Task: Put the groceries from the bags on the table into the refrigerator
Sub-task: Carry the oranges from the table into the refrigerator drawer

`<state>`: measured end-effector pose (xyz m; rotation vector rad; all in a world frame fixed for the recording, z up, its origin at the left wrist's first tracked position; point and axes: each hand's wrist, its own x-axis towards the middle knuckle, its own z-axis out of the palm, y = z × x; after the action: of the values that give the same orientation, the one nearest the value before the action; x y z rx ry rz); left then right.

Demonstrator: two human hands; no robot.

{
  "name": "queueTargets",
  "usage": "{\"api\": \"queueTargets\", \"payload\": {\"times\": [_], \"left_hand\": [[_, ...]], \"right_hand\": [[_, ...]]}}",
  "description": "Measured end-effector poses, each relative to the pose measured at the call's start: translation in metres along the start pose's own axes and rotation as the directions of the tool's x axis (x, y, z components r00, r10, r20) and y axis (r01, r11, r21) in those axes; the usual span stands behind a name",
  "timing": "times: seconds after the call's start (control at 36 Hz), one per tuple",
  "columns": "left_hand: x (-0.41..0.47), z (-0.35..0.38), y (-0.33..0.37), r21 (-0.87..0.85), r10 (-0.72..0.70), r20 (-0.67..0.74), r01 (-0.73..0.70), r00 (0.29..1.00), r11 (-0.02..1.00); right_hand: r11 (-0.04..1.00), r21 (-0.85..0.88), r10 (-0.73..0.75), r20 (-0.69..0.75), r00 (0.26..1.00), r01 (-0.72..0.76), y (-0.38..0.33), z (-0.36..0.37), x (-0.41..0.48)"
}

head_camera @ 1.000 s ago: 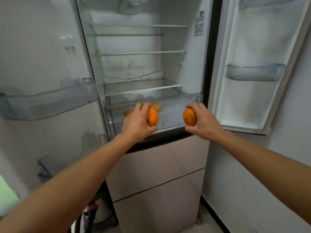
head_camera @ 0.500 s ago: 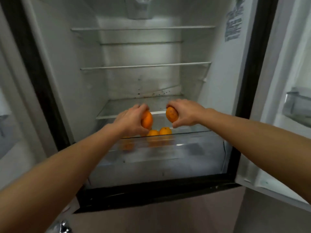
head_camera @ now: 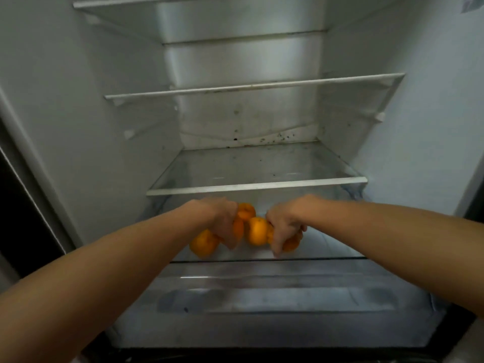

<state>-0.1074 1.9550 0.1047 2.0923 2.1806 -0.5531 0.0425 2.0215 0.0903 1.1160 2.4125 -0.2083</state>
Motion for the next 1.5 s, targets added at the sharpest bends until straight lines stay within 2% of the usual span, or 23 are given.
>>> {"api": "queueTargets", "payload": {"times": [0.08,0.19,0.33,0.47,0.56,0.67,0.81,0.92,0.97,1.03,1.08,1.14,1.19,1.28,1.36,1.44,1.5], "left_hand": [[0.016,0.007,0.0,-0.028,0.037,0.066,-0.035,0.997,0.999],[0.034,0.019,-0.001,-0.064,0.05,0.115,-0.043,0.992,0.997],[0.038,0.017,-0.002,-0.114,0.066,0.101,-0.054,0.993,0.992],[0.019,0.001,-0.009,-0.142,0.048,0.013,-0.046,0.999,0.989],[0.0,-0.008,-0.015,-0.172,-0.012,-0.104,-0.006,0.995,0.985],[-0.034,-0.016,-0.015,-0.308,-0.036,-0.224,-0.036,0.974,0.951],[-0.092,0.003,-0.006,-0.394,-0.082,-0.392,-0.086,0.916,0.915],[-0.136,0.031,0.009,-0.446,-0.187,-0.456,-0.041,0.87,0.894],[-0.153,0.047,0.017,-0.375,-0.242,-0.554,0.02,0.797,0.927],[-0.163,0.061,0.025,-0.274,-0.245,-0.688,0.067,0.683,0.959],[-0.166,0.068,0.033,-0.223,-0.242,-0.765,0.106,0.597,0.969],[-0.161,0.068,0.038,-0.22,-0.293,-0.778,0.196,0.555,0.956],[-0.156,0.068,0.042,-0.237,-0.346,-0.774,0.264,0.53,0.935],[-0.148,0.065,0.046,-0.22,-0.341,-0.796,0.286,0.499,0.933],[-0.132,0.056,0.045,-0.237,-0.369,-0.771,0.303,0.519,0.923],[-0.112,0.053,0.037,-0.268,-0.383,-0.774,0.289,0.504,0.919],[-0.099,0.054,0.03,-0.269,-0.357,-0.799,0.243,0.483,0.932]], "right_hand": [[0.999,-0.037,0.008,0.025,1.0,-0.007,0.0,0.004,0.006],[0.991,-0.129,0.017,-0.024,1.0,-0.02,0.005,0.008,0.007],[0.996,-0.082,0.029,-0.068,0.997,-0.035,0.005,0.004,-0.003],[0.998,0.045,0.04,-0.106,0.994,-0.036,0.01,-0.008,-0.012],[0.999,0.029,0.043,-0.226,0.973,-0.038,0.014,-0.017,-0.025],[0.992,0.118,0.009,-0.387,0.922,0.04,0.013,-0.027,-0.054],[0.951,0.228,-0.038,-0.582,0.812,0.208,0.002,-0.014,-0.097],[0.93,0.247,-0.055,-0.637,0.769,0.271,-0.009,0.014,-0.13],[0.948,0.197,-0.072,-0.636,0.768,0.252,-0.012,0.032,-0.144],[0.972,0.138,-0.056,-0.658,0.751,0.193,-0.013,0.052,-0.154],[0.995,0.047,-0.02,-0.751,0.659,0.084,-0.012,0.069,-0.16],[0.999,-0.035,-0.021,-0.832,0.555,-0.015,-0.013,0.08,-0.163],[0.995,-0.084,-0.039,-0.852,0.522,-0.061,-0.016,0.082,-0.162],[0.993,-0.098,-0.049,-0.857,0.513,-0.068,-0.012,0.076,-0.156],[0.993,-0.089,-0.039,-0.861,0.506,-0.076,0.001,0.067,-0.145],[0.993,-0.06,-0.002,-0.87,0.493,-0.102,0.005,0.058,-0.127],[0.992,-0.02,0.037,-0.892,0.451,-0.122,0.008,0.055,-0.112]]}}
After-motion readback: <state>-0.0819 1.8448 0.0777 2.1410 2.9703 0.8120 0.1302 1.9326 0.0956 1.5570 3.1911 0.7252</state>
